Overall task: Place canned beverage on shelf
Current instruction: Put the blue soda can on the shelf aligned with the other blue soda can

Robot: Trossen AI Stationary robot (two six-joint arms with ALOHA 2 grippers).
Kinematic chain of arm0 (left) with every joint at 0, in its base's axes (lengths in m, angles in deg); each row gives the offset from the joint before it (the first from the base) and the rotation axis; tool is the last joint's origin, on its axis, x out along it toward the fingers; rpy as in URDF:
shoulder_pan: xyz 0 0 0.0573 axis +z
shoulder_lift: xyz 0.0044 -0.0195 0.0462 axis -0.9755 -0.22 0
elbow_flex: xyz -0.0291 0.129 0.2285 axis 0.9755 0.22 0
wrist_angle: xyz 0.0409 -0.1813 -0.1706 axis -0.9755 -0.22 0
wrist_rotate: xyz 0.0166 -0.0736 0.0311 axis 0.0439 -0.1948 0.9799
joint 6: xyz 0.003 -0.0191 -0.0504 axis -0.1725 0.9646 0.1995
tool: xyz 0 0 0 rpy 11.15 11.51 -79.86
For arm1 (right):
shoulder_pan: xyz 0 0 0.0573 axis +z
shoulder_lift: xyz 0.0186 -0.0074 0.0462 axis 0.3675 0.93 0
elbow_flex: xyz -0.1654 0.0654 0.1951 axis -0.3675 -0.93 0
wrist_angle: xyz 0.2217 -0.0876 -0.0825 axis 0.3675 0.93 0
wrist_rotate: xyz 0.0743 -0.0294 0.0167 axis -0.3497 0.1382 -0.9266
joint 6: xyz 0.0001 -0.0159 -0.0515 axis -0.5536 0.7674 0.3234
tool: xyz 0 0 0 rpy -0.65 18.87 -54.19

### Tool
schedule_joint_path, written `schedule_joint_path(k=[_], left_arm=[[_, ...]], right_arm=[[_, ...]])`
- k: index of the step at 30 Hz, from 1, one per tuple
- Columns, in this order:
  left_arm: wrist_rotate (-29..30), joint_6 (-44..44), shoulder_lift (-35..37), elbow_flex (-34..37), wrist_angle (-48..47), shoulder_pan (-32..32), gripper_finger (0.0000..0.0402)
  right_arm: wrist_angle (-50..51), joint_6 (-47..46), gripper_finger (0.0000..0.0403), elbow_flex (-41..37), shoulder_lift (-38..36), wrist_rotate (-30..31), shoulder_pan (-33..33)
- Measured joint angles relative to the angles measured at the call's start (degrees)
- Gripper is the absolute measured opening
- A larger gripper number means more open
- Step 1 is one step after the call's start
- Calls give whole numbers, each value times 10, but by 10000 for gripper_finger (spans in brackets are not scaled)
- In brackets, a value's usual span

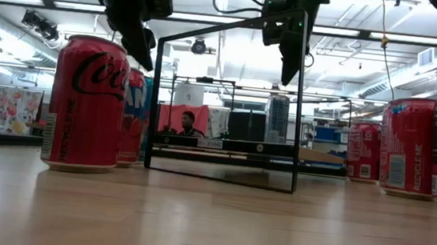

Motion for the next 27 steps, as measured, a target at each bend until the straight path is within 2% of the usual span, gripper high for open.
schedule_joint_path(k=[7,10,14,27], left_arm=[[1,-20,-24,0,0,-6,342],[9,-40,-45,0,3,-9,356],[38,-62,-61,-3,13,-13,359],[38,-66,-64,1,-14,-32,346]], right_arm=[[-3,-2,319,0,-1,1,16],[-7,-13,319,0,-1,1,18],[-6,-28,319,0,-1,1,18],[-6,-28,319,0,-1,4,19]])
